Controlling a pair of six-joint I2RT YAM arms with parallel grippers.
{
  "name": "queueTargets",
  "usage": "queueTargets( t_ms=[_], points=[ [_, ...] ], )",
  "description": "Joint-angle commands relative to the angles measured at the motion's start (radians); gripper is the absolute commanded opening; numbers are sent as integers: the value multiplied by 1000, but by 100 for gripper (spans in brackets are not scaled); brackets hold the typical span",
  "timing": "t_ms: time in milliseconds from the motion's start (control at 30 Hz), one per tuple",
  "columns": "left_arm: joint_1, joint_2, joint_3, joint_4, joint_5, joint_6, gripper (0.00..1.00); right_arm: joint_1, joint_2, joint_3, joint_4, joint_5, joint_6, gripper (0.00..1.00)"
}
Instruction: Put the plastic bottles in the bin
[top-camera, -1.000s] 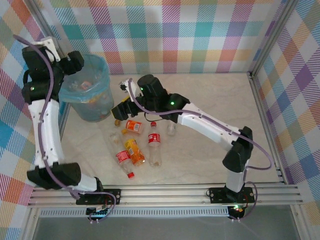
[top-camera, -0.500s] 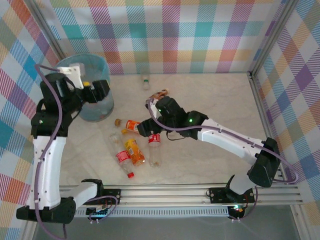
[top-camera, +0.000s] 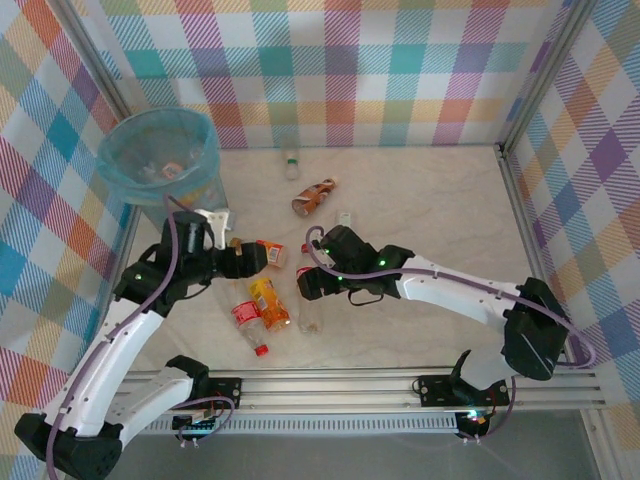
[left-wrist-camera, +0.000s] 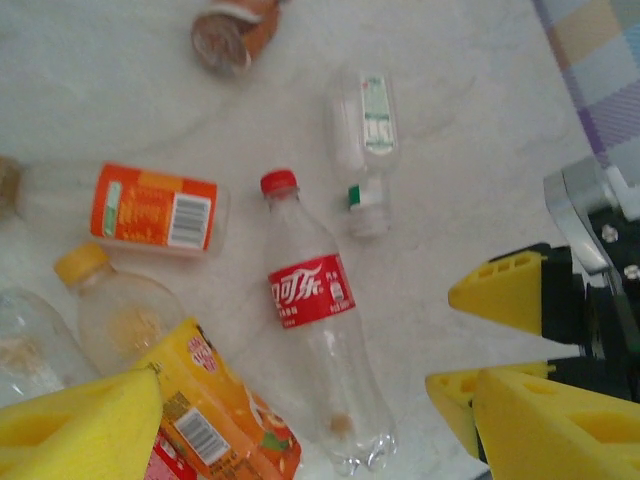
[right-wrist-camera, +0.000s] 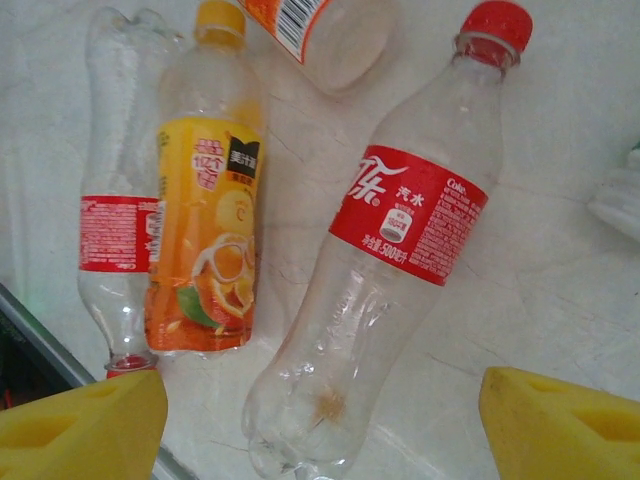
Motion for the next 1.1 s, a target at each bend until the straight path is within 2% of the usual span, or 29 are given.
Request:
queueTargets(
  t_ms=[0, 567, 1067],
  points=[
    [-53, -14, -49, 52, -39, -53, 81, 7, 47, -26, 45, -4, 56, 82],
    [-113, 80, -185, 124, -76, -94, 84, 1, 273, 44, 85, -43, 102, 83],
    [-113, 95, -195, 115, -96, -88, 85, -18, 352, 62, 85, -91, 137, 79]
  ],
)
